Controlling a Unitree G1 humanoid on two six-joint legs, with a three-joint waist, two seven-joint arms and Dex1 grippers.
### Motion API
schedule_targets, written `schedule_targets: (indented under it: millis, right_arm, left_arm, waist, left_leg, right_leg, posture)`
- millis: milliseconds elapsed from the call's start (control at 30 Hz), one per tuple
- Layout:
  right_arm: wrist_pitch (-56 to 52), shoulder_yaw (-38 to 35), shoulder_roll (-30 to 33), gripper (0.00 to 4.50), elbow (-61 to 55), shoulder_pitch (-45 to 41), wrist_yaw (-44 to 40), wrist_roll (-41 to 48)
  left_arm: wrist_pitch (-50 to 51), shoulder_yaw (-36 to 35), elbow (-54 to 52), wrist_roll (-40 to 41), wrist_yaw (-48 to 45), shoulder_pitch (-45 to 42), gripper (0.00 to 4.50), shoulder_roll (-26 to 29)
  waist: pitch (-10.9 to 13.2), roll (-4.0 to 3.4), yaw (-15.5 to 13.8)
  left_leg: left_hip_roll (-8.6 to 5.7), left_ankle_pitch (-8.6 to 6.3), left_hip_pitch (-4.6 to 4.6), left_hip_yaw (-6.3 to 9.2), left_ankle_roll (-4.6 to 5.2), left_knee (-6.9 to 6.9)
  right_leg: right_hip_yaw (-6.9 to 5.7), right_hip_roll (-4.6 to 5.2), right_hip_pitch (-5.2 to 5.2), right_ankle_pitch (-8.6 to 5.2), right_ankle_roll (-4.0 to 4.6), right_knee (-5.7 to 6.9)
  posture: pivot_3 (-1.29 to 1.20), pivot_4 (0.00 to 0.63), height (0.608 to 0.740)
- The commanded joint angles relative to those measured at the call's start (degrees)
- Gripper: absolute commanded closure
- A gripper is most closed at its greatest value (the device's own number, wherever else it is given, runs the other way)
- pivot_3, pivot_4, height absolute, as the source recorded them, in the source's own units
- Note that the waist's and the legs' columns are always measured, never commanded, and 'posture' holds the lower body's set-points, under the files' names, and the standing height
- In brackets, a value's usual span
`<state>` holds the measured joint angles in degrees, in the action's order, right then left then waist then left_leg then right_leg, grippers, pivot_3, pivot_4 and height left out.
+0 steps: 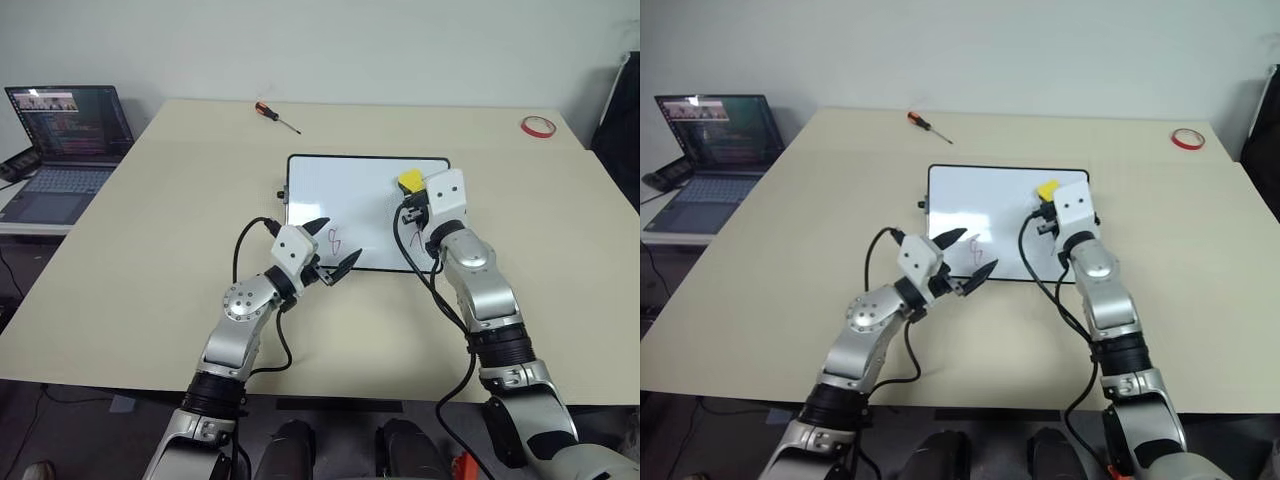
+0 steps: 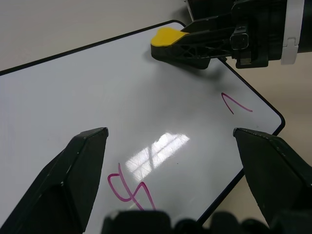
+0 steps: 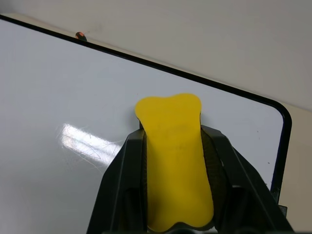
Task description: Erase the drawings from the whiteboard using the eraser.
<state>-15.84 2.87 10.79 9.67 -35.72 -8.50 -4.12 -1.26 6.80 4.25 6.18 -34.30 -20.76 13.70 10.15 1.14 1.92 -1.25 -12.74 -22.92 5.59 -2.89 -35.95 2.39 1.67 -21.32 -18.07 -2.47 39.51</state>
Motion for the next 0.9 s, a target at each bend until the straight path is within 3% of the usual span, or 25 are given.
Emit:
schedule_targets:
  millis: [33, 367, 733, 900]
  right_arm:
    - [-2.91, 0.8, 1.43, 3.33, -0.49, 0.99, -0.42, -1.73]
    - [-7.23, -1.33, 3.56, 3.33, -9.81, 10.27, -2.44, -0.21]
    - [-6.25, -3.08, 2.39, 3.33, -12.96, 10.44, -1.51, 1.9]
    - [-6.88, -6.1, 5.5, 3.33, -24.04, 15.82, -4.87, 4.67]
  left_arm:
    - [0.15, -0.58, -3.64, 0.62, 0.57, 0.34, 0.0, 0.31]
    - [1.75, -0.9, -5.59, 1.39, -0.2, 2.09, 0.0, 1.24]
    - [1.33, 0.29, -4.52, 1.55, -1.38, 1.3, 0.0, 0.58]
    - [1.17, 0.76, -5.44, 1.75, -2.52, 3.33, 0.0, 0.78]
  waist:
    - [0.0, 0.0, 0.04]
    - [-0.02, 0.02, -0.13]
    - [-0.01, 0.03, -0.14]
    - [0.0, 0.01, -0.28]
  left_leg:
    - [0.01, 0.0, 0.02, 0.0, 0.0, 0.0]
    - [-0.02, 0.0, 0.06, 0.09, 0.0, -0.03]
    - [-0.02, 0.0, 0.09, 0.1, 0.0, -0.03]
    - [-0.04, 0.0, -0.01, 0.12, 0.0, 0.0]
  right_leg:
    - [0.0, 0.0, 0.01, 0.0, 0.0, 0.02]
    - [-0.06, 0.01, 0.15, 0.0, -0.01, -0.02]
    - [-0.07, 0.01, 0.16, 0.01, -0.02, 0.02]
    - [-0.08, 0.02, 0.11, 0.01, -0.02, -0.09]
  posture:
    - [0.0, 0.15, 0.74]
    - [0.0, 0.15, 0.74]
    - [0.0, 0.15, 0.74]
    - [0.0, 0.15, 0.74]
